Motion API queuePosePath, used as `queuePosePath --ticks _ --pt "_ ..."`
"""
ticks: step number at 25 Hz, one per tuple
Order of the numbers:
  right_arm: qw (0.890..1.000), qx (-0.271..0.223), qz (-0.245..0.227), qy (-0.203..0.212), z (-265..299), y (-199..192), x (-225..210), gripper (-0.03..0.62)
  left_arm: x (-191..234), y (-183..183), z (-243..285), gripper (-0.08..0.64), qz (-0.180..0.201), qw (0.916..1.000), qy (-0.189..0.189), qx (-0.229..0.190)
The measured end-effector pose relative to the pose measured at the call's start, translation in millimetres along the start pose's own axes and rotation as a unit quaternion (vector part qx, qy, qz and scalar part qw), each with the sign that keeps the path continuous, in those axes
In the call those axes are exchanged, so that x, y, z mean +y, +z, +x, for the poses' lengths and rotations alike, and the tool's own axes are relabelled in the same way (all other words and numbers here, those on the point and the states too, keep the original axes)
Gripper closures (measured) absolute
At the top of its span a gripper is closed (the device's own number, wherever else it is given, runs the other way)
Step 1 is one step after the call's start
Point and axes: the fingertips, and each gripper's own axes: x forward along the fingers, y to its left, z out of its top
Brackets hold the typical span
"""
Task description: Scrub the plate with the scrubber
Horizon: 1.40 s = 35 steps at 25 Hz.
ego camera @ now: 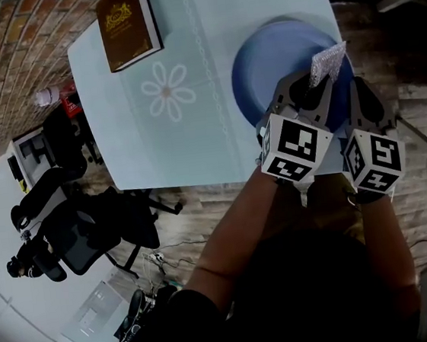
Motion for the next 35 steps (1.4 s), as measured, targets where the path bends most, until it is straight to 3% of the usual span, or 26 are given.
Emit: queuePosePath --ticks 13,19,26,35 --pt "1.000 0.002 -0.011 -0.003 -0.4 0.3 -0.3 0.548 35.5 10.3 6.7 0.482 0.036 0.9987 0.036 0.005" --pt "1.000 0.003 -0.013 -0.002 1.5 -0.4 0.6 0.548 65.6 4.8 -0.7 0.481 0.046 0.9961 0.073 0.019" --pt "1.000 0.003 -0.015 -0.005 1.1 -0.3 0.1 0.548 90.8 -6.7 -20.1 0.482 0.061 0.9908 0.111 0.046" --pt "1.000 0.004 -0.017 -0.007 1.3 0.1 1.1 0.548 89.9 -35.2 -62.4 0.482 0.075 0.9841 0.124 0.102"
